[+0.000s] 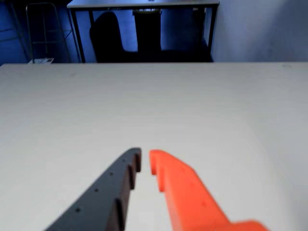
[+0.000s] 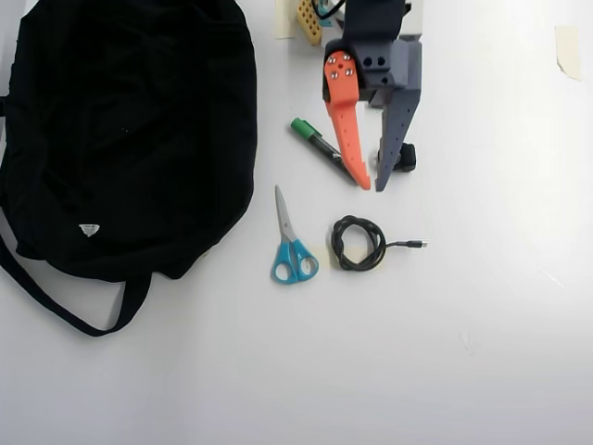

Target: Put the green marker into the black bag

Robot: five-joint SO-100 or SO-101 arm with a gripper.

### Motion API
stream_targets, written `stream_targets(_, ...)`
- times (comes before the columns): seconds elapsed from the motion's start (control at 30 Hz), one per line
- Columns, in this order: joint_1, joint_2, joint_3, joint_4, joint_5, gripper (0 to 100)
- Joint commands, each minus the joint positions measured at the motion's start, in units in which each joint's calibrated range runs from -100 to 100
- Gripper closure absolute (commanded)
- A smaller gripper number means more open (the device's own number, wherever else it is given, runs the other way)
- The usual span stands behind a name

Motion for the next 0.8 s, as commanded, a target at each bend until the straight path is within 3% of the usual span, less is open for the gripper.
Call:
stream_targets(0.0,0.6,4.4,-3.2,-8.6,0.3,98)
stream_targets(0.17,0.6,8.5,-3.1,-14.2,0.3,98)
stream_targets(0.77,1.7,7.7,-2.2,-13.8,0.3,98)
